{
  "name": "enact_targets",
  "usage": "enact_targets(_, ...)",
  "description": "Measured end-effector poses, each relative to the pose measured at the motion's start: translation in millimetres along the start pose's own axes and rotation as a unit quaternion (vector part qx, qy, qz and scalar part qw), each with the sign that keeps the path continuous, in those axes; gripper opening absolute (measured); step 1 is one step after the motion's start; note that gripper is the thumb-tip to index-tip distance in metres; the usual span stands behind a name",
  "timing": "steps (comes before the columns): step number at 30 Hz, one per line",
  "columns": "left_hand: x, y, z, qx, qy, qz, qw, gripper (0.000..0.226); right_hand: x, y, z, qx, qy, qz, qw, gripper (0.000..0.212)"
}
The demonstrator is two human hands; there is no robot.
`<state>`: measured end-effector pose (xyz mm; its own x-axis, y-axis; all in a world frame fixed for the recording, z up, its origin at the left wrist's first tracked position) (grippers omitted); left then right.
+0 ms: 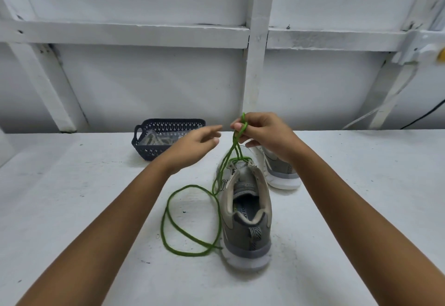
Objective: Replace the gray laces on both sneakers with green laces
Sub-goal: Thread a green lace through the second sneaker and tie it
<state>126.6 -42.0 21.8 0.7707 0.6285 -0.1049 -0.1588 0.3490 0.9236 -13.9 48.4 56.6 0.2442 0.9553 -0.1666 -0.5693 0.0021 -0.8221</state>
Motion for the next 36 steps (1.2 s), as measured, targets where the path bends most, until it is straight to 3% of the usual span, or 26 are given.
enact_targets(3,-11,6,-10,0.061,-0.030,-0.020,0.997,0.048,2,-6,-2,0.035,-0.042,0.025,0.998,0.010)
enact_targets(5,-15,10,-14,0.082,-0.049,-0.016,0.995,0.034,3,-8,-3,0.052,-0.059,0.039,0.996,0.008)
enact_targets(10,-17,11,-3,0.040,-0.019,0.008,0.999,0.015,5,-6,2,0.074,-0.045,0.037,0.996,0.018)
enact_targets(12,-16,14,6,0.116,0.017,0.027,0.993,0.020,5,-4,4,0.086,-0.051,0.033,0.994,0.024)
enact_targets(14,-12,20,17,0.246,0.025,0.048,0.968,0.026,7,-3,2,0.120,-0.097,0.032,0.988,0.035)
enact_targets(17,-8,36,37,0.359,0.009,0.042,0.932,0.026,9,-4,-1,0.140,-0.144,0.025,0.979,0.043)
enact_targets(21,-7,63,44,0.459,-0.012,0.020,0.888,0.023,7,-13,-1,0.069,-0.115,0.013,0.991,0.025)
enact_targets(23,-11,74,37,0.506,-0.047,0.025,0.861,0.020,8,-20,-5,0.044,-0.140,0.014,0.989,0.028)
enact_targets(26,-20,84,22,0.543,-0.094,0.036,0.834,0.029,14,-31,-23,0.096,-0.216,0.051,0.970,0.038)
enact_targets(29,-30,90,9,0.529,-0.082,0.033,0.844,0.058,17,-36,-41,0.079,-0.231,0.072,0.967,0.028)
enact_targets(31,-35,86,8,0.510,-0.054,0.036,0.858,0.055,16,-35,-42,0.045,-0.208,0.066,0.975,0.024)
enact_targets(33,-36,75,10,0.486,-0.038,0.065,0.871,0.037,14,-34,-32,-0.035,-0.175,0.042,0.983,0.025)
enact_targets(36,-31,45,2,0.408,-0.052,0.153,0.899,0.052,2,-28,-4,-0.218,-0.050,0.001,0.975,0.027)
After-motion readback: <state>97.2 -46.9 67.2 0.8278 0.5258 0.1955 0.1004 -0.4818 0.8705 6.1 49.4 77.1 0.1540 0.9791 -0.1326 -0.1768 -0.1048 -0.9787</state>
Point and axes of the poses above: each hand's wrist, its own x-axis away from the middle knuckle, its own z-axis out of the back of the hand, y = z × x, the point moved 4 cm from there along -x, towards the middle knuckle, and after that the axes turned 10 degrees about x, right-handed, at the moved point
